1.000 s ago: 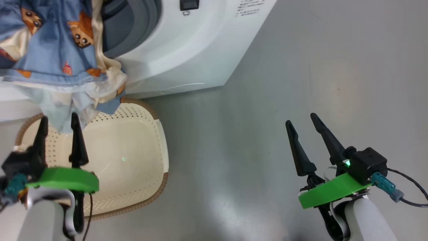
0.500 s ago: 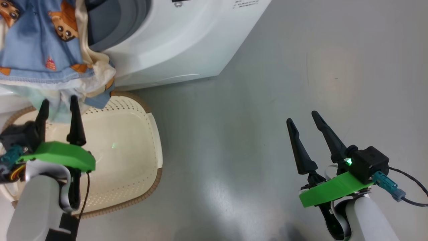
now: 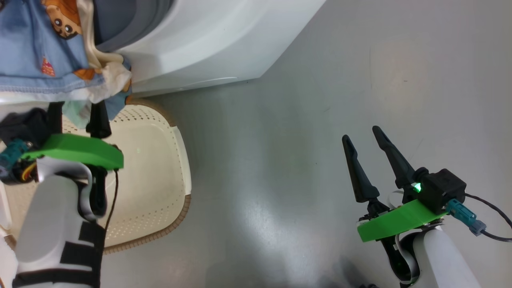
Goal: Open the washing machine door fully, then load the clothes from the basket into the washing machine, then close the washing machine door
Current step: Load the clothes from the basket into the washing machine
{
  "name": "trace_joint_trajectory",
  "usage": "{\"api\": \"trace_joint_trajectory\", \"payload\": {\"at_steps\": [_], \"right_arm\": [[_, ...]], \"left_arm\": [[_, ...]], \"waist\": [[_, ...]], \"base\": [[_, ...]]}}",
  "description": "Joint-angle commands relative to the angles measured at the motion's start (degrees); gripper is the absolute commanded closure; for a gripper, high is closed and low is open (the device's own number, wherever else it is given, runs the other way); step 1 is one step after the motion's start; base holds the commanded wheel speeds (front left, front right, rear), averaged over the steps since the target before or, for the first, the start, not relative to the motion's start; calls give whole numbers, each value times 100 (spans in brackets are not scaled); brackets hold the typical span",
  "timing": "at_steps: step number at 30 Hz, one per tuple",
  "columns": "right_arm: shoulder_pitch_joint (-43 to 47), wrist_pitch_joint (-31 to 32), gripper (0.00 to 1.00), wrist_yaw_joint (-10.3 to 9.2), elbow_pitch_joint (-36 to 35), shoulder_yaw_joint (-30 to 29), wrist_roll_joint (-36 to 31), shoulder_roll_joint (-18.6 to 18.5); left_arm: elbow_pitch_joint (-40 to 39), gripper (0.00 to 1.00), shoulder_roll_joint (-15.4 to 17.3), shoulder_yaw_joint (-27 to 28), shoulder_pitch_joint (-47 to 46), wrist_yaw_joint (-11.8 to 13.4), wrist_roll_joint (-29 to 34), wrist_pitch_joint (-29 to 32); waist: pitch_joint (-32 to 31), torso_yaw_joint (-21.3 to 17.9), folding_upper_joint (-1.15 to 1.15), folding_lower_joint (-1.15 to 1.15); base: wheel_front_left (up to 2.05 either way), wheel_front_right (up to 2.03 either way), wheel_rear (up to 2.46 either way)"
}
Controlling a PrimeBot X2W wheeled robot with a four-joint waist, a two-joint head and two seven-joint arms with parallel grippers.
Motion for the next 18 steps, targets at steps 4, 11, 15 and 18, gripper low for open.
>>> {"api": "trace_joint_trajectory", "payload": {"at_steps": [4, 11, 15, 18], "right_arm": [[24, -68, 0, 8, -92, 189, 44, 12], [5, -68, 0, 8, -47, 137, 56, 12], [14, -68, 0, 8, -32, 114, 66, 12], [13, -68, 0, 8, -25, 101, 70, 12]], "left_arm": [[73, 87, 114, 268, -233, -124, -145, -35], [147, 100, 124, 284, -305, -218, -187, -35], [-71, 100, 84, 351, -131, -237, -169, -35], [-234, 100, 64, 357, -23, -242, -114, -35]], "waist": [[46, -39, 0, 0], [-2, -16, 0, 0], [-93, 63, 0, 0], [-140, 110, 0, 0]], "base": [[0, 0, 0], [0, 0, 0], [0, 0, 0], [0, 0, 0]]}}
